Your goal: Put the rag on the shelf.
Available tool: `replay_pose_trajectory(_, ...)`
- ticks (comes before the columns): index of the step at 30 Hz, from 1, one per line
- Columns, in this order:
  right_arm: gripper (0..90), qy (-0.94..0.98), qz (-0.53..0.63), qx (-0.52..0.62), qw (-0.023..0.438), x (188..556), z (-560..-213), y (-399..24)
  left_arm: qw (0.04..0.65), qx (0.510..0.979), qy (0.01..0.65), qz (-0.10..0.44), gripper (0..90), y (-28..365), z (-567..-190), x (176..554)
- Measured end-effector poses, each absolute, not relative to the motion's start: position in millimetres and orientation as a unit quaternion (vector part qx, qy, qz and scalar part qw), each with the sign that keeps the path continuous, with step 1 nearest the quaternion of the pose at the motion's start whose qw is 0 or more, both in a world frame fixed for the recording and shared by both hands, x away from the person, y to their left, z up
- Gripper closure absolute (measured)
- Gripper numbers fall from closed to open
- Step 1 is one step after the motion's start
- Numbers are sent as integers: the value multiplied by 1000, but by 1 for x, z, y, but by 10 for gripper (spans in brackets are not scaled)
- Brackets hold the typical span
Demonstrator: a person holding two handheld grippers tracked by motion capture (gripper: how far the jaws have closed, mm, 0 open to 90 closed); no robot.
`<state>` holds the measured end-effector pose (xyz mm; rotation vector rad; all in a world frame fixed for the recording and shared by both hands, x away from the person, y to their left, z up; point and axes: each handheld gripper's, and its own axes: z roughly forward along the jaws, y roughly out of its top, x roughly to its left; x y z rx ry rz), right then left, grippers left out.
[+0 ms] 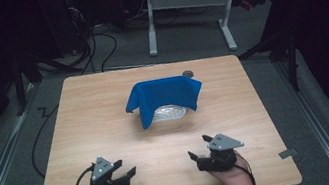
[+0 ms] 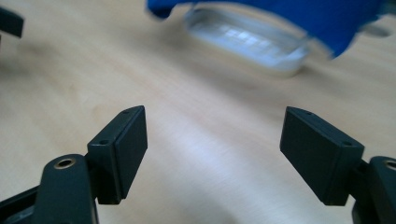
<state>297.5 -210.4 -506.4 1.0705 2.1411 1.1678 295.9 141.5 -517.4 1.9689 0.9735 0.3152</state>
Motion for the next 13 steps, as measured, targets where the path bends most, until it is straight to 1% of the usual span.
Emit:
replay_pose_trajectory(2,208,802,417,369,219,292,-512,-199,436,805,384,124,388,135,-521,293)
replay_pose_trajectory(5,205,811,407,351,230,290,-514,-193,429,809,383,119,378,130,-523,295)
replay_pose_trajectory(7,204,808,413,357,221,292,-516,-194,431,806,390,110,374,131,-523,297)
replay_pose_trajectory(13,202,805,413,363,221,291,-520,-203,432,803,396,105,365,133,-522,301)
